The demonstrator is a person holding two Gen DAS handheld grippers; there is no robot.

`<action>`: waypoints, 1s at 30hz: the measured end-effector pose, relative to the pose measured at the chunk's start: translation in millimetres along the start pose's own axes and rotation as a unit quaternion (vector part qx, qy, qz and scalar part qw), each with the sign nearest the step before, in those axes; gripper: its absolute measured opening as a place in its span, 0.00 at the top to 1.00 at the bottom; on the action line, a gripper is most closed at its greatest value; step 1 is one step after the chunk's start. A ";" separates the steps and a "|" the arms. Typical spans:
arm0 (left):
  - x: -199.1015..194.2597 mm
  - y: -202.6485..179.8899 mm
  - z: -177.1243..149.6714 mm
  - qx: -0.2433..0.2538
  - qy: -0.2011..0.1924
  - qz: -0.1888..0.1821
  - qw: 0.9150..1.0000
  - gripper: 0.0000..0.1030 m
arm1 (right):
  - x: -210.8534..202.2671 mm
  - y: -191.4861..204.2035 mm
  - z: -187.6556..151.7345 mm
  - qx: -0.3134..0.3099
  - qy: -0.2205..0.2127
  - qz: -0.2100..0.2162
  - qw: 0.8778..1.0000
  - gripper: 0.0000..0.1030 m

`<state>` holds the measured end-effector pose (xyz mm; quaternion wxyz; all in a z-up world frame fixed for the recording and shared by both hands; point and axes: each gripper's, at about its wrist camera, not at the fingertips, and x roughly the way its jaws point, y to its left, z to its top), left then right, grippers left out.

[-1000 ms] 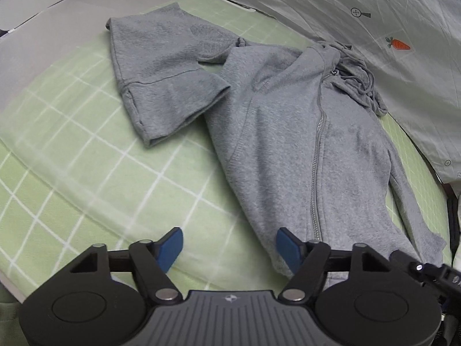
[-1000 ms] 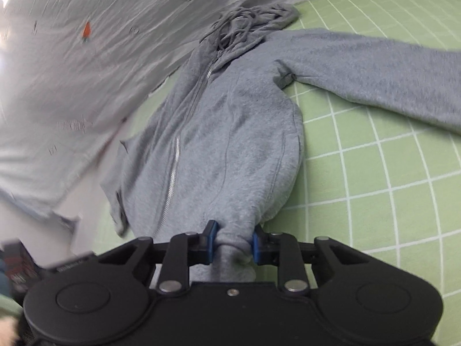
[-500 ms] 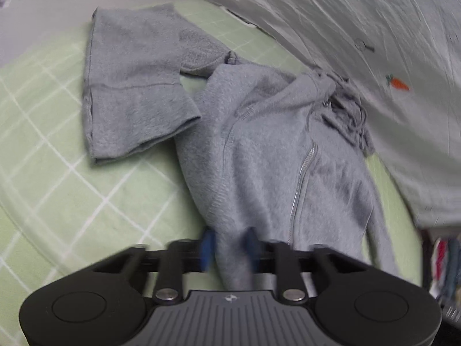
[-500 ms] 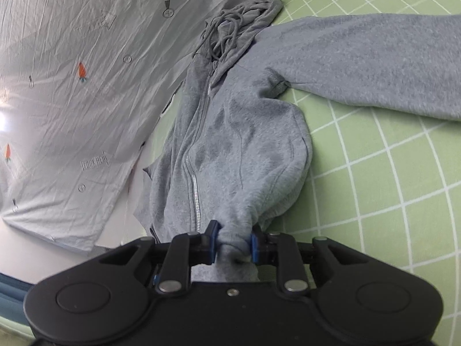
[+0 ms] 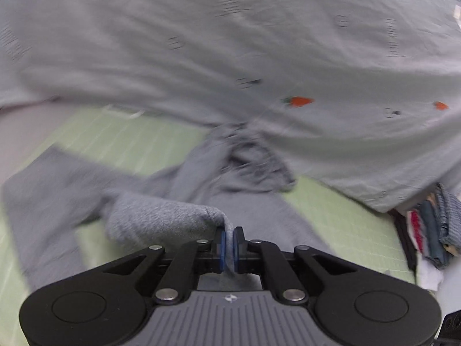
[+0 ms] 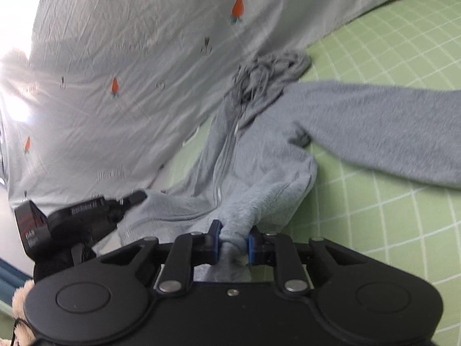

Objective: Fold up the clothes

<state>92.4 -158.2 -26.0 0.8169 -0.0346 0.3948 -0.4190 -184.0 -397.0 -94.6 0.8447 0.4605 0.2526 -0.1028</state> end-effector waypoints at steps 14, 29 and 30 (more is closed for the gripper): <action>15.5 39.9 -57.2 -0.053 0.057 0.030 0.997 0.63 | 13.5 -58.8 -3.9 0.060 0.018 -0.168 0.984 0.81; 46.9 82.2 -64.3 -0.043 0.100 0.048 0.993 0.37 | 30.2 -65.3 -4.9 0.069 0.028 -0.194 0.978 0.78; 52.4 82.3 -63.7 -0.040 0.104 0.045 0.993 0.37 | 30.1 -64.8 -5.2 0.069 0.027 -0.195 0.978 0.77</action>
